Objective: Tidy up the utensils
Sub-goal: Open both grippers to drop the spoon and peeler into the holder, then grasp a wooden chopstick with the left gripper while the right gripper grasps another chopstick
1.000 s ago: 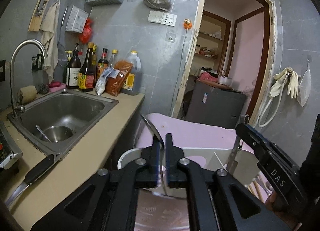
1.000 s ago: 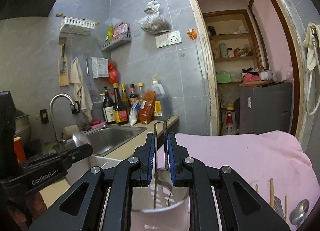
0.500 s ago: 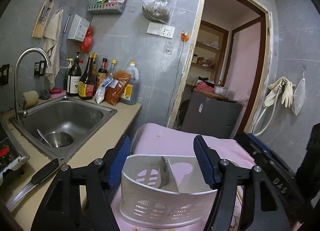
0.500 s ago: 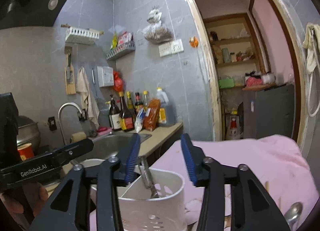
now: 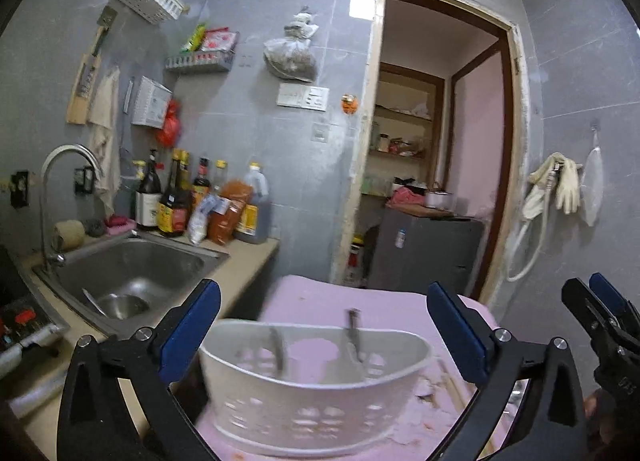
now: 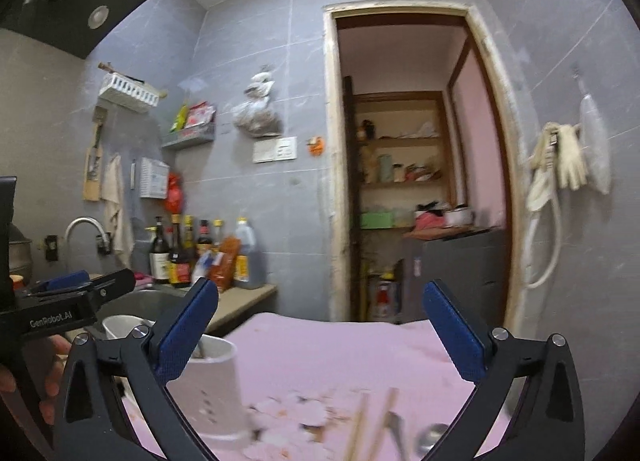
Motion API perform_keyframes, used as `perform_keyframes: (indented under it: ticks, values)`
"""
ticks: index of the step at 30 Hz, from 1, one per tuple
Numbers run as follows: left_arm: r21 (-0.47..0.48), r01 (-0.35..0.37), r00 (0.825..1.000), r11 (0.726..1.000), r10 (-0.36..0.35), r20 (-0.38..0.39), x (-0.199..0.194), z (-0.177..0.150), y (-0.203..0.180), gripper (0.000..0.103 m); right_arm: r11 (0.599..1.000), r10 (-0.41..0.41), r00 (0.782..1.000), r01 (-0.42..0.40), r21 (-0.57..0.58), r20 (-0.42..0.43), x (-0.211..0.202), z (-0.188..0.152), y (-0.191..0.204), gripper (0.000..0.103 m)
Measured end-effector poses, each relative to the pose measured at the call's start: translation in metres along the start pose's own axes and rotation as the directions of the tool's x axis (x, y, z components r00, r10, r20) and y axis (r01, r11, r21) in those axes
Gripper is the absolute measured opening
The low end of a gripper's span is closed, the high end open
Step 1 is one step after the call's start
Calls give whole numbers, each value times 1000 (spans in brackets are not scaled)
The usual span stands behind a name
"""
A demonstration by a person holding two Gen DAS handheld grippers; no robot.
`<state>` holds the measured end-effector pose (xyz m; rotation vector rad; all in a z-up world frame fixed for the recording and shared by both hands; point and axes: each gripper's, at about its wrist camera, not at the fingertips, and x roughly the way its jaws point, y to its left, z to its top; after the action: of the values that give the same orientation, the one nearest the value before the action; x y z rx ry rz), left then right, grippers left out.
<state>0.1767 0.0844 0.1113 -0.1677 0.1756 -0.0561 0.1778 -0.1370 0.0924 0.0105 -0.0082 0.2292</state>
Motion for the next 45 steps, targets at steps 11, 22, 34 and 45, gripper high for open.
perform_keyframes:
  ticks: [11,22,34,45]
  values:
    - [77,158,981,984,-147,-130,5,-35,-60,101,991,-133,985,129,-43,-112,-37,-15,-59,103]
    - [143,263,898,954,-187,-398,39,-83,-108,101,988,-151,929,128,-89,-339,-28,-56,-95,103]
    - [47,342,730,938,-234,-643,87,-113,-127,91,994,-63,800,101,32,-596,4,-91,-129,68]
    - [-42,357,604,933,-265,-751,134,-126,-136,38,989,42,711,68,127,-702,35,-107,-135,37]
